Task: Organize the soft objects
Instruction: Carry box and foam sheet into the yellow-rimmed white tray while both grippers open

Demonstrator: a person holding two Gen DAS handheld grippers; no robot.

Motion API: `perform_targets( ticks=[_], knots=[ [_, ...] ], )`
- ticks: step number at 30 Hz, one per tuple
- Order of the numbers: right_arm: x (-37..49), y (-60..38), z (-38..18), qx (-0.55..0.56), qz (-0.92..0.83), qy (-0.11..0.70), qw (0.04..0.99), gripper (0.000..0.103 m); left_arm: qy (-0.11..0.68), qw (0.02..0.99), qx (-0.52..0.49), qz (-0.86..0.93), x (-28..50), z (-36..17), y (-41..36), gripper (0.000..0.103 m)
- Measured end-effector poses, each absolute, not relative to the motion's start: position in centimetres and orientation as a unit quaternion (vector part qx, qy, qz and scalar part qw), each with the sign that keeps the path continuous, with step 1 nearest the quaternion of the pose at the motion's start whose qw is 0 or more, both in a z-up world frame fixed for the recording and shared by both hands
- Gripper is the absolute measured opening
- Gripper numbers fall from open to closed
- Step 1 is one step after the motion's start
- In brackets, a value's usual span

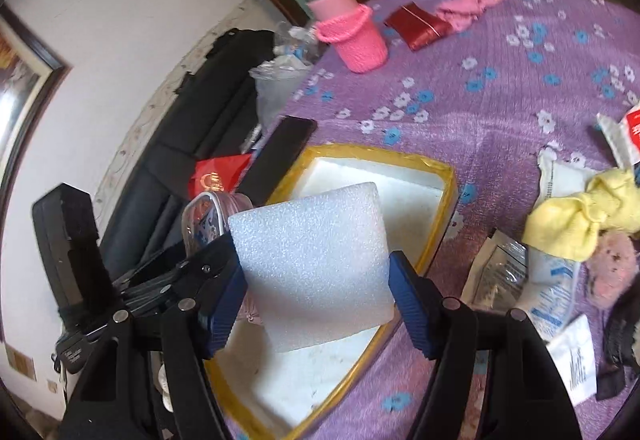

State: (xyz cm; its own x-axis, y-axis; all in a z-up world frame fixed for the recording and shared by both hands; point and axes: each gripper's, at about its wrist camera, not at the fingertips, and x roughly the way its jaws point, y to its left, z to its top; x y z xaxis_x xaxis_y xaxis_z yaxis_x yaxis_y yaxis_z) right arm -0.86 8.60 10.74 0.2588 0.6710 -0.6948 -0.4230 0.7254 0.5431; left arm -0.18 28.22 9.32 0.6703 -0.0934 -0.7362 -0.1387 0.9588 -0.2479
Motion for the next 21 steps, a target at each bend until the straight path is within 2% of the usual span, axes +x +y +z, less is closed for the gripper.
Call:
perform_targets(
  ticks=[12,15,18,21],
  knots=[
    [2.6,11.3,8.7,0.082,0.285,0.508,0.809,0.069,0.469,0.872,-0.144,0.008,6.5,4.8,29.7,0.082],
    [3.1,11.9,8.1,0.08,0.275,0.512,0.81,0.07,0.467,0.864,-0.187,-0.007,7.3,4.0,30.7,0.083],
    [3.5,12.3,7.5,0.084,0.262,0.516,0.811,0.077,0.456,0.861,-0.223,-0.022,7.4,3.7,31.1,0.082],
    [3.8,12.4,7.5,0.084,0.26,0.513,0.814,0.077,0.449,0.855,-0.256,-0.032,7.4,3.5,31.8,0.083]
  ],
)
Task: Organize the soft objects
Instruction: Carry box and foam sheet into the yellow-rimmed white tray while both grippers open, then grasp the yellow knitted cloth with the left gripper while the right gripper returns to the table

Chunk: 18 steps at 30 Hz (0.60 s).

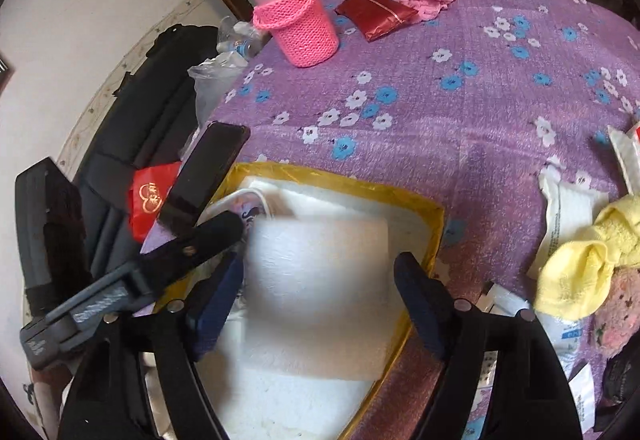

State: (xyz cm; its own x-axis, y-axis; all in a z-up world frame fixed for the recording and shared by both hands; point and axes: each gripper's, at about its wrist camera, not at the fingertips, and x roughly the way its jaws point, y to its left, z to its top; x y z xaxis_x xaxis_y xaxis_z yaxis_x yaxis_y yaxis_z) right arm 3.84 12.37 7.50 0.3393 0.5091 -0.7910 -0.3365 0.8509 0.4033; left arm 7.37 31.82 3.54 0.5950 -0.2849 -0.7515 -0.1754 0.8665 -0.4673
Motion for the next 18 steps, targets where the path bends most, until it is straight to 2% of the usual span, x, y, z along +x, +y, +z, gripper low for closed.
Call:
perform_targets(
  ticks=[10,18],
  knots=[
    [1.2,8.1,10.9,0.106,0.254,0.455,0.847,0.079,0.388,0.879,-0.276,0.004,3.2,4.5,32.5,0.084],
    [-5.2,-2.0,12.1,0.13,0.261,0.416,0.861,0.079,0.402,0.885,-0.225,0.069,0.1,3.4,30.1,0.084]
  ],
)
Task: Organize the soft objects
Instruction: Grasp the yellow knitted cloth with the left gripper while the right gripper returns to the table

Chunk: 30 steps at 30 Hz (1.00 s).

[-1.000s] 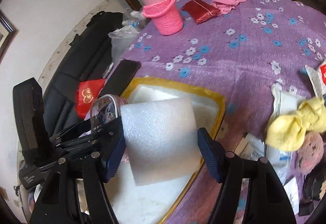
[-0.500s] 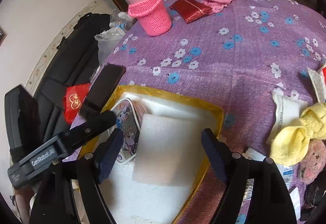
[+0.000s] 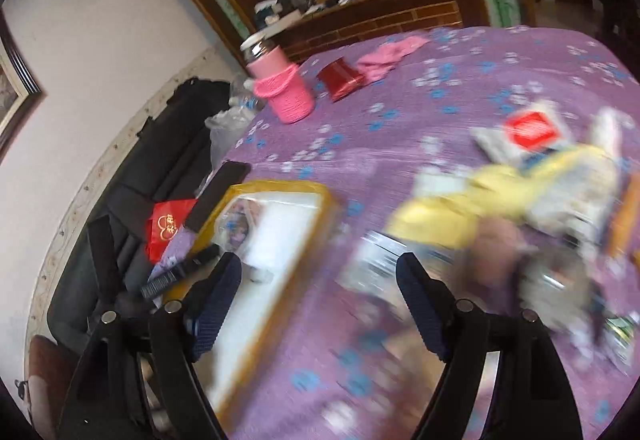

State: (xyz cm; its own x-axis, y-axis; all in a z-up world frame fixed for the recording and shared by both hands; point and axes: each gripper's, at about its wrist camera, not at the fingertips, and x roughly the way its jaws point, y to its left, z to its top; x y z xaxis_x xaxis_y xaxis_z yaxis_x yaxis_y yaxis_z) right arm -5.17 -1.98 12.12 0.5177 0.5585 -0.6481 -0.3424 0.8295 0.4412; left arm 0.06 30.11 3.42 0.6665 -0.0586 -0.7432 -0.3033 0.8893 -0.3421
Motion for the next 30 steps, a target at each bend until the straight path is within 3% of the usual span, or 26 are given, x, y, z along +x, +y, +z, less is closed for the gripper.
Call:
perform_targets(
  ticks=[7,13,20,30],
  knots=[
    [-10.1,-15.9,10.9,0.143,0.154,0.399,0.893,0.083,0.365,0.877,-0.307,0.061,-2.5,5.2,32.3,0.084],
    [-11.6,-23.9,9.5,0.178,0.093,0.39,0.899,0.083,0.327,0.909,-0.259,0.0,-5.3,10.4,26.0,0.096],
    [-12.4,-26.5,7.6,0.198,0.099,0.392,0.893,0.083,0.41,0.888,-0.177,-0.111,-4.1,8.9,15.0,0.096],
    [-12.7,-28.1,6.5,0.196,0.098,0.382,0.898,0.083,0.457,0.88,-0.105,-0.077,-0.8,5.9,10.2,0.096]
  ],
)
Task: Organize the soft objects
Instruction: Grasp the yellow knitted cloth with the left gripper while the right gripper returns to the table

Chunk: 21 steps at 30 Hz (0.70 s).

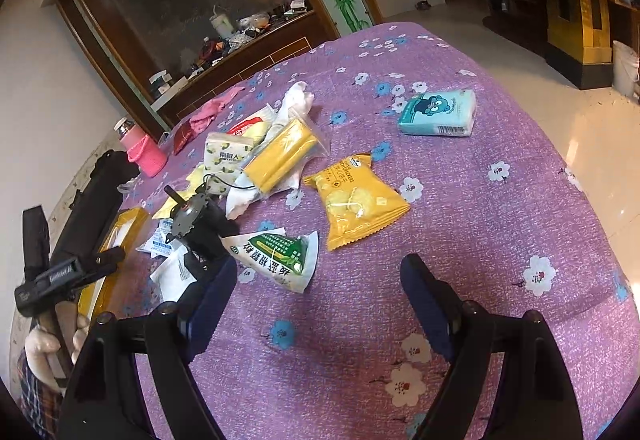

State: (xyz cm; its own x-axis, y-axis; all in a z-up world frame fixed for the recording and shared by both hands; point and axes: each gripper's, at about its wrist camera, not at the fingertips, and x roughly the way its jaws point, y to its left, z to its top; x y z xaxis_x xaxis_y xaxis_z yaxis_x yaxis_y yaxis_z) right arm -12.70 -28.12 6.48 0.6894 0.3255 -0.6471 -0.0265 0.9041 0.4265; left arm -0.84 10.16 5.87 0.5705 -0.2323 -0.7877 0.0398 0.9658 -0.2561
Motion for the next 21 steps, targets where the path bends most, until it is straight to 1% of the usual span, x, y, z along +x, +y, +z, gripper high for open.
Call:
perform_targets(
  ticks=[10,13,14,15,17,21],
  knots=[
    [-12.2,-28.7,5.3,0.22,0.115,0.389,0.887,0.084,0.443,0.892,-0.07,-0.058,6.1,7.3,9.0,0.096],
    [-12.1,-28.7,5.3,0.224,0.12,0.391,0.885,0.084,0.418,0.904,-0.021,-0.083,7.9,7.8,7.0,0.096],
    [-12.2,-28.7,5.3,0.225,0.121,0.391,0.884,0.084,0.412,0.905,0.01,-0.103,8.6,7.7,5.8,0.095],
    [-12.2,-28.7,5.2,0.226,0.123,0.393,0.883,0.084,0.411,0.904,0.035,-0.116,9.0,7.5,5.0,0.091],
    [-12.1,-28.7,5.1,0.228,0.125,0.396,0.881,0.084,0.415,0.894,0.085,-0.146,10.2,6.6,3.2,0.086],
    [-12.0,-28.6,4.9,0.228,0.125,0.401,0.879,0.084,0.426,0.875,0.124,-0.194,11.6,5.0,1.1,0.085]
  ],
)
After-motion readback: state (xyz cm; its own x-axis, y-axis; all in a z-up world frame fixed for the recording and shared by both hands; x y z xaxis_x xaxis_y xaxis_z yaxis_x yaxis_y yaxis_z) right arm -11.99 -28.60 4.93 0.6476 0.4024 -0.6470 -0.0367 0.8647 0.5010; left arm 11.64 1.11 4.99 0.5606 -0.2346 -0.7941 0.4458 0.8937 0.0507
